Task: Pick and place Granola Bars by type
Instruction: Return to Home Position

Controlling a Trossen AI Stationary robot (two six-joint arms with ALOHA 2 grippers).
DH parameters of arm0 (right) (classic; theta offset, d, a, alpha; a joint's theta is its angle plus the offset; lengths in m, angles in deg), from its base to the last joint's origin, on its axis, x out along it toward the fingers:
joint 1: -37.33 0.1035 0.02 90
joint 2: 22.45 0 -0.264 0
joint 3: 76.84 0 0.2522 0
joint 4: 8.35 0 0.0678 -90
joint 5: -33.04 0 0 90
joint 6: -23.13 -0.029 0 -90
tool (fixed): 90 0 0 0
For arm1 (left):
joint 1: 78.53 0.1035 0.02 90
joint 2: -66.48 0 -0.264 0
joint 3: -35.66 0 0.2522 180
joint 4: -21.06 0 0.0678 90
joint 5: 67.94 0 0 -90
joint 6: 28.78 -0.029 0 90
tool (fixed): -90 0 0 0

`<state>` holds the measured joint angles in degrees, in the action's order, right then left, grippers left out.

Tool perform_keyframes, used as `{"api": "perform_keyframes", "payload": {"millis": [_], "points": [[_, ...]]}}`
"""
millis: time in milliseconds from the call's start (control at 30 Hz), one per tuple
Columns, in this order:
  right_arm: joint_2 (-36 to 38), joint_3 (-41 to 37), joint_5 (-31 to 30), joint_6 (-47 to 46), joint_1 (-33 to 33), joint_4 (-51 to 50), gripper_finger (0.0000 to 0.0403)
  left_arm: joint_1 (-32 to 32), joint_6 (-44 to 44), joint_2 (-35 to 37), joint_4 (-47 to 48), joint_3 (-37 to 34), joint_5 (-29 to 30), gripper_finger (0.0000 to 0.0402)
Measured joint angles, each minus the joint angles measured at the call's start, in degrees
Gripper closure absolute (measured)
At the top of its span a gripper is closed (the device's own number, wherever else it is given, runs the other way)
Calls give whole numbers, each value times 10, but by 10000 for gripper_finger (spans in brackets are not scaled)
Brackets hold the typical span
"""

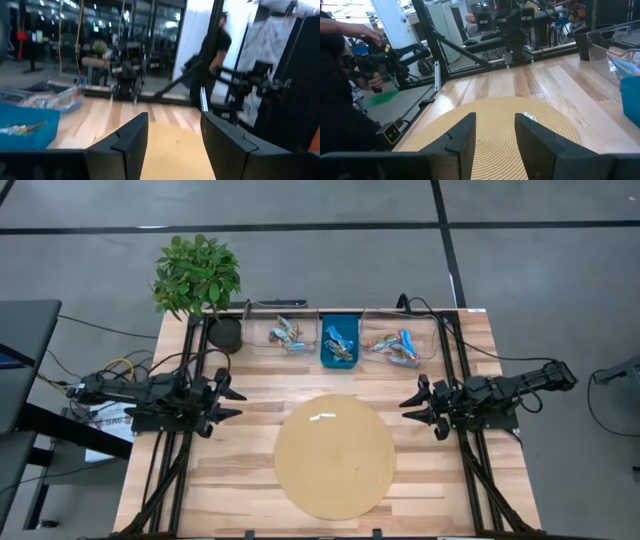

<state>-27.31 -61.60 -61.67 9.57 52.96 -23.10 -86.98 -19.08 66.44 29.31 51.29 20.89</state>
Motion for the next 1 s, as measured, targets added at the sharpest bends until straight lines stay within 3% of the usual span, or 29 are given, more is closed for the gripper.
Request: {"api": "perform_keyframes", "payload": {"millis": [167, 400, 1000], "points": [[0, 0, 0, 0, 0, 0, 275, -2, 4, 0, -31, -13, -11, 228], [0, 0, 0, 0, 0, 0, 275, -2, 5, -4, 17, -13, -76, 228], [0, 0, 1, 0, 0, -2, 275, -2, 5, -6, 24, -14, -50, 228]]}}
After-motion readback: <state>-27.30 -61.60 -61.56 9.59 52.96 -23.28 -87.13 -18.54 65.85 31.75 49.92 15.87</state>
